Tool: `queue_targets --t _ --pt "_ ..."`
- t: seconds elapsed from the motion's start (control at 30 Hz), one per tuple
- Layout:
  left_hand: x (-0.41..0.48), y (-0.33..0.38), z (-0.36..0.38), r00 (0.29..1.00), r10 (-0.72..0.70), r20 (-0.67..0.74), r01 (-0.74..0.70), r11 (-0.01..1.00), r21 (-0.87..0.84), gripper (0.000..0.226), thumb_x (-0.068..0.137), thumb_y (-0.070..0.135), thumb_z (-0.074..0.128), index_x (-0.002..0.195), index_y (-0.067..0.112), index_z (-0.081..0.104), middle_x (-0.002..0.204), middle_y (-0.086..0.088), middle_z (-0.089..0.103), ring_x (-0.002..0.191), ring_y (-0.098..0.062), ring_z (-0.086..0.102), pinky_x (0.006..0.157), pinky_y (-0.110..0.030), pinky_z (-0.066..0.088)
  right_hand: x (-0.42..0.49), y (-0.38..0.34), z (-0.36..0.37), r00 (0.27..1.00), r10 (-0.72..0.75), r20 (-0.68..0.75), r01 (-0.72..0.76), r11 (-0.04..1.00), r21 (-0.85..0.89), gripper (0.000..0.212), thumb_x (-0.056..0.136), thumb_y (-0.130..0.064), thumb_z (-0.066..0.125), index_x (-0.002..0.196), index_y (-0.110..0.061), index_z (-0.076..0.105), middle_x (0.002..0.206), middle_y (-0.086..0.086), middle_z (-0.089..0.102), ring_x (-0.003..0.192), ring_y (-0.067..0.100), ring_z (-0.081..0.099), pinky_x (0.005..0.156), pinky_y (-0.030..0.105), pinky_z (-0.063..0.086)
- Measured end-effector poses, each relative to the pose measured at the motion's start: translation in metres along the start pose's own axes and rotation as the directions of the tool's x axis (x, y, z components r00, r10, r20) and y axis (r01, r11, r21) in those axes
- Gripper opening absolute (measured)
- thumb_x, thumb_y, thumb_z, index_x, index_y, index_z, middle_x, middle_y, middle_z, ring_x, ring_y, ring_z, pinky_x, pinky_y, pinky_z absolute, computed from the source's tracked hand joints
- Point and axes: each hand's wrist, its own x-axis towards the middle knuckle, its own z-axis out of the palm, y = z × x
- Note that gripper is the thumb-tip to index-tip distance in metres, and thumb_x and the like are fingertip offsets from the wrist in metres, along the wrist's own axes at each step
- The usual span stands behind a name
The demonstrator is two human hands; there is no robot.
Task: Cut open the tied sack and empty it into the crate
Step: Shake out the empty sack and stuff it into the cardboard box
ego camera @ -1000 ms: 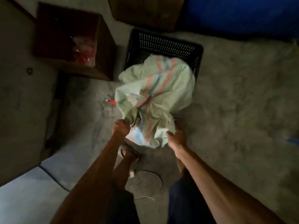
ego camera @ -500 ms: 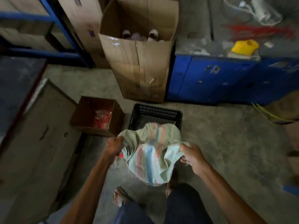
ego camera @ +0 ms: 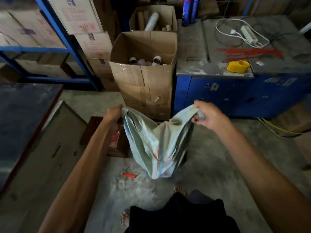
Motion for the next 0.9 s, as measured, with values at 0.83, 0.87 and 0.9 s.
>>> queue_targets --t 0.83,0.87,0.9 --pt "-0.101 0.252 -0.038 0.823 0.568 0.032 -0.544 0.802 -0.247 0.034 0.099 0.027 0.046 0.068 0.017 0.052 0.051 0.001 0.049 0.045 -0.015 0.044 0.04 -0.016 0.031 -0.099 -0.252 0.045 0.79 -0.539 0.291 0.558 0.83 0.023 0.016 0.083 -0.016 0.049 0.068 -0.019 0.049 0.062 0.0 0.048 0.03 0.007 0.036 0.051 0.024 0.041" --pt "-0.106 0.266 -0.041 0.811 0.579 0.085 -0.552 0.806 -0.214 0.032 0.097 0.032 0.047 0.068 0.018 0.052 0.056 0.0 0.049 0.046 -0.015 0.044 0.04 -0.015 0.032 -0.104 -0.263 0.049 0.776 -0.552 0.306 0.574 0.819 0.021 0.017 0.082 -0.016 0.048 0.066 -0.019 0.048 0.061 0.0 0.046 0.031 0.008 0.034 0.049 0.023 0.041" --pt "-0.112 0.278 -0.044 0.804 0.575 0.148 -0.558 0.817 -0.145 0.032 0.096 0.038 0.048 0.071 0.019 0.053 0.061 -0.001 0.05 0.047 -0.015 0.046 0.042 -0.015 0.035 -0.11 -0.27 0.052 0.765 -0.556 0.325 0.588 0.809 -0.001 0.017 0.081 -0.016 0.047 0.064 -0.019 0.046 0.062 0.0 0.043 0.033 0.009 0.032 0.047 0.022 0.04"
